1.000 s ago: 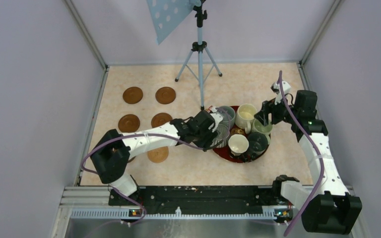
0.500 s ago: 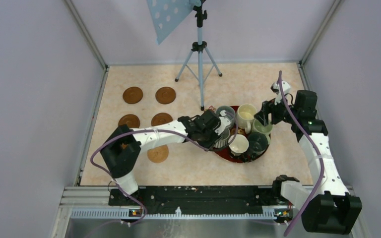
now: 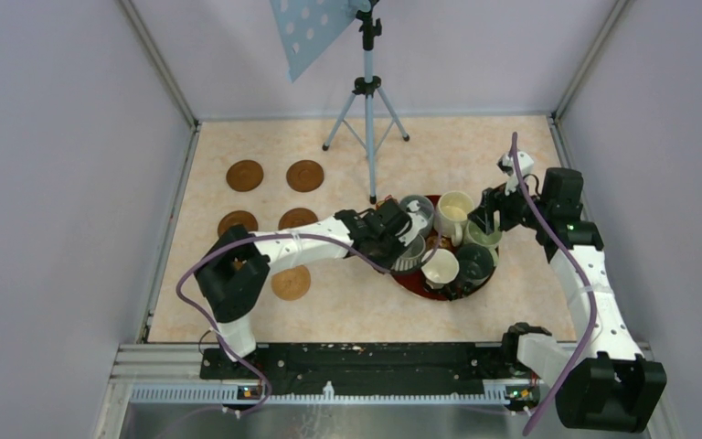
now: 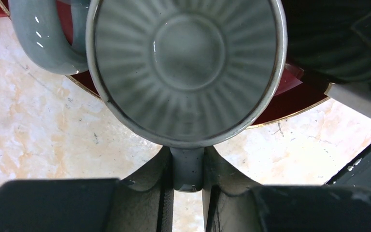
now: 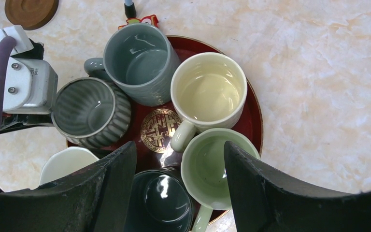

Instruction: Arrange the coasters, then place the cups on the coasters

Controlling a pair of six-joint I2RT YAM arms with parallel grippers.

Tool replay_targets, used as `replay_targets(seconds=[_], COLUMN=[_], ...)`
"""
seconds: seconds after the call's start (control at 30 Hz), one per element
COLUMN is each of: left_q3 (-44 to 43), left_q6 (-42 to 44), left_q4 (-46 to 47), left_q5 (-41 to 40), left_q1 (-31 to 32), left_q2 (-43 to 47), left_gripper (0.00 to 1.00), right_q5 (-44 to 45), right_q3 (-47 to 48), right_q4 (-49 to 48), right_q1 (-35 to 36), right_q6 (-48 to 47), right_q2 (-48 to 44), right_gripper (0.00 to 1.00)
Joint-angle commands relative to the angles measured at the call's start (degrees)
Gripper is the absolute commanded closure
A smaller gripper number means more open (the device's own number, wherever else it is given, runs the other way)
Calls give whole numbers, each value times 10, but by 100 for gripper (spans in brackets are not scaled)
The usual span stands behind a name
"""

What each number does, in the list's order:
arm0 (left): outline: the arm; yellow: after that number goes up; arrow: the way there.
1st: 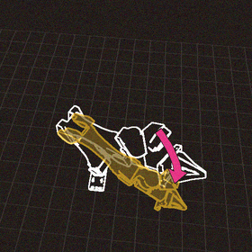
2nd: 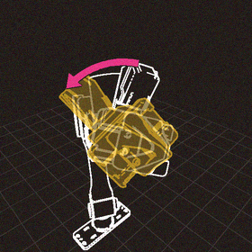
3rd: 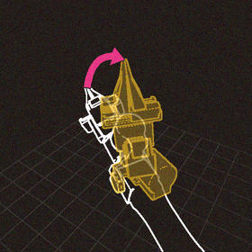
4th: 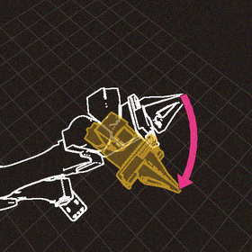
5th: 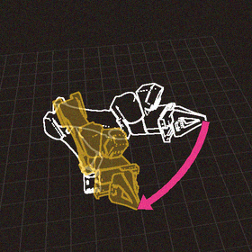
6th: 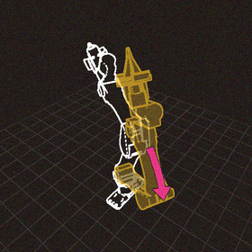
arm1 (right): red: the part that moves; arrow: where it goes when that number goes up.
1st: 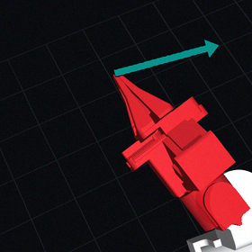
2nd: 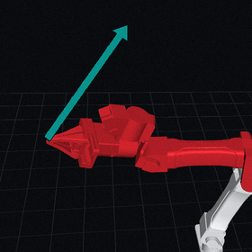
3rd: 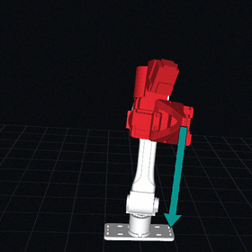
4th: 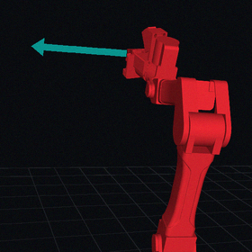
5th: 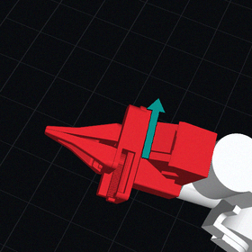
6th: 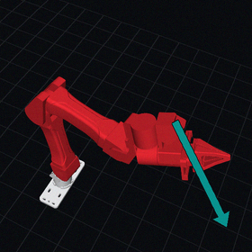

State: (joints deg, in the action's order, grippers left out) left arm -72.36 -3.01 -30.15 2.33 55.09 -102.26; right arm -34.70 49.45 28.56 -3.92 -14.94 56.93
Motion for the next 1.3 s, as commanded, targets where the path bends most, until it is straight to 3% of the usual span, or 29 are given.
replay_targets(seconds=[0.0, 0.2, 0.53, 0.83, 1.03, 1.27], left_q3=[-16, 0, 47, 103, 70, -22], left_q6=[3, 13, 91, 207, 281, 370], left_q4=[-13, -8, 25, -12, -26, -20], left_q5=[-2, -4, 124, 207, 334, 265], left_q1=[-10, -28, -118, -306, -493, -523], left_q2=[21, 82, 235, 336, 304, 174], left_gripper=[100, 100, 100, 100, 100, 100], right_q5=[-12, -12, -11, -26, -34, -31], right_q3=[-1, -1, -1, -1, 0, 10], right_q4=[-13, -14, -14, -11, -9, -7], right_q1=[-5, -5, -5, -5, -5, -5], right_q6=[-8, -9, -13, -20, -24, -12], right_q2=[-10, -9, 0, 5, 6, 8], right_gripper=[34, 34, 34, 34, 34, 34])
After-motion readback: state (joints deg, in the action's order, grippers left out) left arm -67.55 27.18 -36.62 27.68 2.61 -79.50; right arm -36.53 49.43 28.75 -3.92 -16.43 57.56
